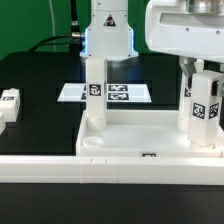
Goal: Assemble desk
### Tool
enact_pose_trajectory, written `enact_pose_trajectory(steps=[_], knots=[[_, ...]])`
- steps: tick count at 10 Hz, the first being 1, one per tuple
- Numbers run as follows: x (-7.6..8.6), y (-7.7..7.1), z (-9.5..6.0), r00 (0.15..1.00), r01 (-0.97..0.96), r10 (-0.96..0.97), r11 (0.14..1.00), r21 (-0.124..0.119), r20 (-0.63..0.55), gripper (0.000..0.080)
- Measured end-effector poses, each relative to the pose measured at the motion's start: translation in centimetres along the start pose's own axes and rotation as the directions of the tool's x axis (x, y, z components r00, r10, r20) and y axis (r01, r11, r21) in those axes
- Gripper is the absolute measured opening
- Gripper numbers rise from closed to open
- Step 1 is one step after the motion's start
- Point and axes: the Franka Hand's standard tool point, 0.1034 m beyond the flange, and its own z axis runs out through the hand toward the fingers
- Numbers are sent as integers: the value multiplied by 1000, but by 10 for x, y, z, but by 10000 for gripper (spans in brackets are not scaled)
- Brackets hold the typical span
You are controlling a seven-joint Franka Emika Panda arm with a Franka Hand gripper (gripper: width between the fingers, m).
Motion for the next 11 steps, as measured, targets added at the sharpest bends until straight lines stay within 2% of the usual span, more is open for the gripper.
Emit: enact_pose_trajectory(steps=[3, 4, 6, 8, 9, 11], knots=[[0, 0, 0, 981, -196, 196, 981, 0, 0, 290], [-1, 1, 1, 954, -301, 301, 954, 12, 5, 290], [0, -1, 1, 891, -455, 455, 890, 36, 18, 291], [0, -2, 2, 792, -611, 609, 791, 47, 36, 291], [-1, -4, 2, 717, -697, 695, 715, 53, 59, 291], [-1, -4, 2, 679, -734, 731, 678, 51, 64, 291]])
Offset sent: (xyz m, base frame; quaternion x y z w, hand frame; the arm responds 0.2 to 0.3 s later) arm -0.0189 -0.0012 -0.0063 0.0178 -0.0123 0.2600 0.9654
